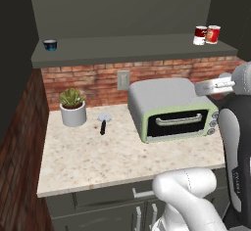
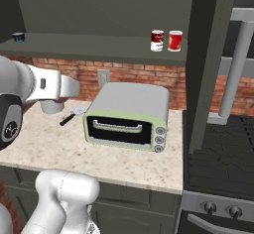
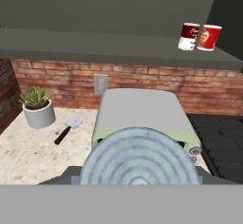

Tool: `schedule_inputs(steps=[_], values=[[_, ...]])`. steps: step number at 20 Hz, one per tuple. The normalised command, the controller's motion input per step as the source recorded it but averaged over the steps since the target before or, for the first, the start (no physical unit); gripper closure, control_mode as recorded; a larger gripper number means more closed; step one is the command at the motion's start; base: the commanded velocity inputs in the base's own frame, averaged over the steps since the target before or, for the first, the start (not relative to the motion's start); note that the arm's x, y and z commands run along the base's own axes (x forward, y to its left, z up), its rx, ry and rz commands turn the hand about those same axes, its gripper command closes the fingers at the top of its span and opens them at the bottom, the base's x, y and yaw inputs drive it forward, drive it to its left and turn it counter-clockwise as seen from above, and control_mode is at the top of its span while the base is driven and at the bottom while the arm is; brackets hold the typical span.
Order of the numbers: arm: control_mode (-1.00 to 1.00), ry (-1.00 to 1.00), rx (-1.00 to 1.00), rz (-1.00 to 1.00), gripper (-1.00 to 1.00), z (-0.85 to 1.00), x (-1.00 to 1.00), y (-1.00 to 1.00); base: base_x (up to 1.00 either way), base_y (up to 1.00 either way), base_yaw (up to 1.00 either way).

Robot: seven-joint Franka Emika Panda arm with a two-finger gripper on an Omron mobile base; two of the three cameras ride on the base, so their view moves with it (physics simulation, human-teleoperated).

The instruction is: Pick the cans from the counter and place them in their designated side in the cabinet.

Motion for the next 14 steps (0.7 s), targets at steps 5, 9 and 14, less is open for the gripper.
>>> schedule_inputs(steps=[5, 9, 14], values=[[-1.0, -0.09, 0.0, 0.0, 1.0, 0.14, 0.05, -0.11, 0.0, 0.0, 0.0], [-1.0, -0.15, -0.01, 0.0, 1.0, 0.15, 0.0, -0.12, 0.0, 0.0, 0.0], [-1.0, -0.13, -0.03, 0.0, 1.0, 0.09, 0.04, -0.14, 0.0, 0.0, 0.0]])
